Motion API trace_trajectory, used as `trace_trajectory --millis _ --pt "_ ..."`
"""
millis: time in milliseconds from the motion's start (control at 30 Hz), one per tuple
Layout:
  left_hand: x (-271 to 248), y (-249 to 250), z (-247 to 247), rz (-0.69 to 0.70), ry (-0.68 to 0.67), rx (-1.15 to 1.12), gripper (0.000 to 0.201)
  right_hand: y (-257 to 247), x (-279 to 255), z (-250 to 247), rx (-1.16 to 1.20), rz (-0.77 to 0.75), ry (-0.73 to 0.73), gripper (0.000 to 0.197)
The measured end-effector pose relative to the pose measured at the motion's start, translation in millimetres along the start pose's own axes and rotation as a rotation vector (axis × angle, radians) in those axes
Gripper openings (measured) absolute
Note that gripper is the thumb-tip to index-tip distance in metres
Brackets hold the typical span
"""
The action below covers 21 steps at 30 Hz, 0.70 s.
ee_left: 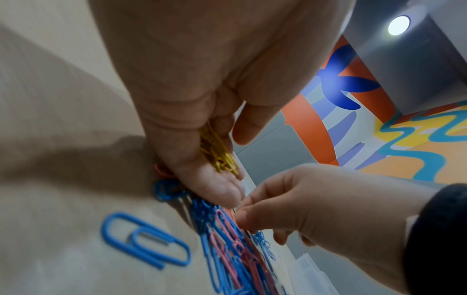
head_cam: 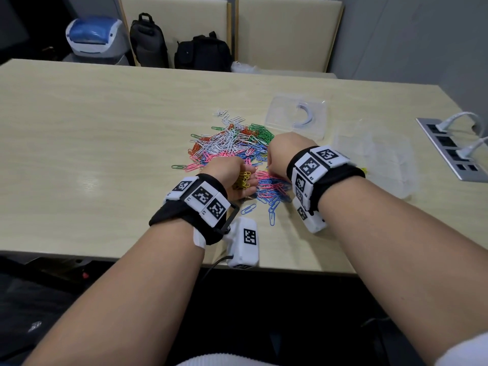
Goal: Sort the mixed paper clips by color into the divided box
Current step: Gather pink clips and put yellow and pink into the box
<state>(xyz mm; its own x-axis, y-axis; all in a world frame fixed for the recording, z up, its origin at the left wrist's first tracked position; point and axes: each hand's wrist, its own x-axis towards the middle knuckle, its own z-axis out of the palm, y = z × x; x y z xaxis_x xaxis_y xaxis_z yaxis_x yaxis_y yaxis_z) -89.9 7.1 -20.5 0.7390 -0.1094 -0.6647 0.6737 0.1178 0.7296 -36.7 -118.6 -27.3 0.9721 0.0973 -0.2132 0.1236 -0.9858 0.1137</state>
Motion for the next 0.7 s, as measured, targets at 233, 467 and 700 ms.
trace_trajectory --millis 233,467,700 --pt "4 0 -2 0.000 0.009 -0.003 0.035 -1 -5 -5 0.017 0.003 -0.028 0.016" --pt "12 4 -2 0.021 0.046 -0.108 0.027 -13 -25 -40 0.297 -0.186 -0.048 0.012" --pt "10 3 -5 -0.032 0.015 -0.096 0.041 -2 12 -13 0.009 -0.026 -0.052 0.028"
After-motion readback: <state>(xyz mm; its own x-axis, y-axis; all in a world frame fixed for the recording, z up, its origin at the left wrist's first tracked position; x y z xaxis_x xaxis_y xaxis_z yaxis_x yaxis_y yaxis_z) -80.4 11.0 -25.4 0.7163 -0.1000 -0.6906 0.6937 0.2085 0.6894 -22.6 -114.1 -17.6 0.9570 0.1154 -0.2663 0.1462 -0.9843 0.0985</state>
